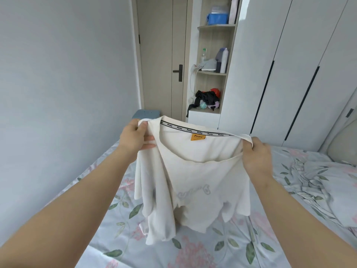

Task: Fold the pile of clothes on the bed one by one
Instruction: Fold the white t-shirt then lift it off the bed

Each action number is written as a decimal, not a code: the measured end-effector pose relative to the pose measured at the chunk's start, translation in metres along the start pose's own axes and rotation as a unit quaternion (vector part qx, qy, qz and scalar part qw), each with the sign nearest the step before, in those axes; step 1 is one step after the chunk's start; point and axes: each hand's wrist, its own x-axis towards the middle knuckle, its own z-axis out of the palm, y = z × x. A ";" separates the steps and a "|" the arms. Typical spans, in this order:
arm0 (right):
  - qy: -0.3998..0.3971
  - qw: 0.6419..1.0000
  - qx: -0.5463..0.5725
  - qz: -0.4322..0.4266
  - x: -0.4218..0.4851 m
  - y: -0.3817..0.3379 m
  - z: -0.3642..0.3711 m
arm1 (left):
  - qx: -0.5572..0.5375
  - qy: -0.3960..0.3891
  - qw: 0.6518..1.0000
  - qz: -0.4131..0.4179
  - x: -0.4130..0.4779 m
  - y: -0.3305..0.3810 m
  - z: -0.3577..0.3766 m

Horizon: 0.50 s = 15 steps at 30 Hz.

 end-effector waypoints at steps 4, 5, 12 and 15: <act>-0.036 0.988 0.110 0.107 -0.005 -0.012 -0.022 | 0.036 0.007 0.998 0.041 -0.014 0.017 -0.003; -0.046 0.980 0.142 0.133 -0.008 -0.015 -0.029 | 0.035 0.016 0.997 0.062 -0.017 0.023 -0.006; 0.001 0.964 0.238 0.120 -0.044 -0.062 -0.075 | -0.004 0.042 0.992 0.122 -0.047 0.066 -0.022; 0.105 0.972 0.208 0.020 -0.075 -0.077 -0.088 | -0.058 0.050 0.989 0.127 -0.066 0.078 -0.043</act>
